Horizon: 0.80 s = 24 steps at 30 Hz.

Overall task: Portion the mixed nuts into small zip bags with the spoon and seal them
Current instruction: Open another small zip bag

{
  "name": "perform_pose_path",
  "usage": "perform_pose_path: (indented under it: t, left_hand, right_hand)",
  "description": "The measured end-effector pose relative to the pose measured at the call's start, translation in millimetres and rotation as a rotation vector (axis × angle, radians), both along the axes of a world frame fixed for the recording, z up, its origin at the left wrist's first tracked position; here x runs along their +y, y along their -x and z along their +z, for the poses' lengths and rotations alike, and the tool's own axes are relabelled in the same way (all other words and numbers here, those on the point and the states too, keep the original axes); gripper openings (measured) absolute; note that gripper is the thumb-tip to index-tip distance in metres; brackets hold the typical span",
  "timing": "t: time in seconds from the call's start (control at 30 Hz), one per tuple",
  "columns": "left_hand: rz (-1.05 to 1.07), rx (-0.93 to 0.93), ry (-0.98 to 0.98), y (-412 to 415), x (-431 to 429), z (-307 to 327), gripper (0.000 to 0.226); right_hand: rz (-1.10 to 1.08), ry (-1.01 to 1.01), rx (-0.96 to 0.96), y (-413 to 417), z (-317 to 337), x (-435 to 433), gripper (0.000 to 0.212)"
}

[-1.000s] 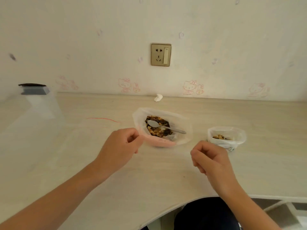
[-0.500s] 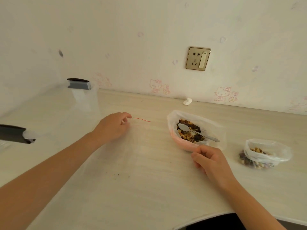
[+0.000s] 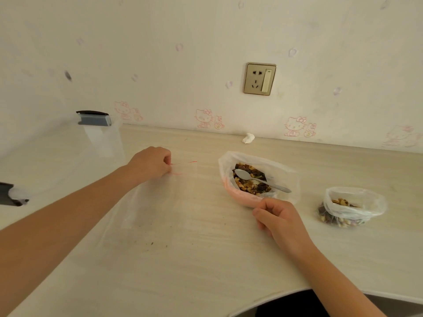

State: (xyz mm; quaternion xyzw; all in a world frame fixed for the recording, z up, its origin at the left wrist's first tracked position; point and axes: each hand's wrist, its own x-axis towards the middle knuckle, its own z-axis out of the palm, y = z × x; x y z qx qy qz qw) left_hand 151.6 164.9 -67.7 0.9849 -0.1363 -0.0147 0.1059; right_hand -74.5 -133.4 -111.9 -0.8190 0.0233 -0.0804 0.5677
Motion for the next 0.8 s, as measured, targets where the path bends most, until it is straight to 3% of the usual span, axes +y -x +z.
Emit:
perform_pose_path:
  t: [0.2,0.33,0.53,0.63,0.8]
  left_hand:
    - [0.028,0.017,0.003,29.5,-5.0,56.5,0.024]
    - [-0.076,0.025,0.316,90.7,-21.0,84.8,0.028]
    - [-0.315,-0.039,0.701,202.1,-78.5,43.3,0.025]
    - [-0.419,0.01,0.765,223.1,-97.8,23.8,0.026]
    - [-0.615,0.107,0.813,226.9,-105.8,24.5,0.024]
  right_hand:
    - [-0.003,-0.017,-0.014,0.2,1.4,0.4,0.023]
    - [0.009,-0.044,-0.012,2.7,3.8,0.5,0.024]
    - [0.094,-0.319,-0.06,26.8,25.2,14.0,0.036]
    - [0.171,-0.376,-0.061,42.5,32.7,26.8,0.042]
    - [0.046,-0.352,-0.062,49.9,42.5,22.4,0.048]
